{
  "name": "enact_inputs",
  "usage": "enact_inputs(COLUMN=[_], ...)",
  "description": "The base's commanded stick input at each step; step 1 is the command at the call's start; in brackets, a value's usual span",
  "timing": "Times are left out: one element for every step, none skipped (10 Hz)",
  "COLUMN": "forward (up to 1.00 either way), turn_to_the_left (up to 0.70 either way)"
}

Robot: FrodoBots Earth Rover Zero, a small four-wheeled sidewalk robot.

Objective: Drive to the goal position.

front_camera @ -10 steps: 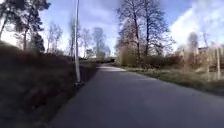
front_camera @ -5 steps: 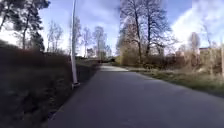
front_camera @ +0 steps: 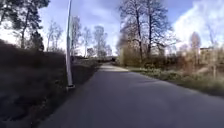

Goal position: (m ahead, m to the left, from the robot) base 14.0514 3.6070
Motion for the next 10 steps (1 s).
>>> enact_inputs(forward=[1.0, 1.0, 1.0, 1.0, 1.0, 1.0, 1.0, 1.0, 1.0, 1.0], turn_to_the_left=[0.0, 0.0, 0.0, 0.0, 0.0, 0.0, 0.0, 0.0, 0.0, 0.0])
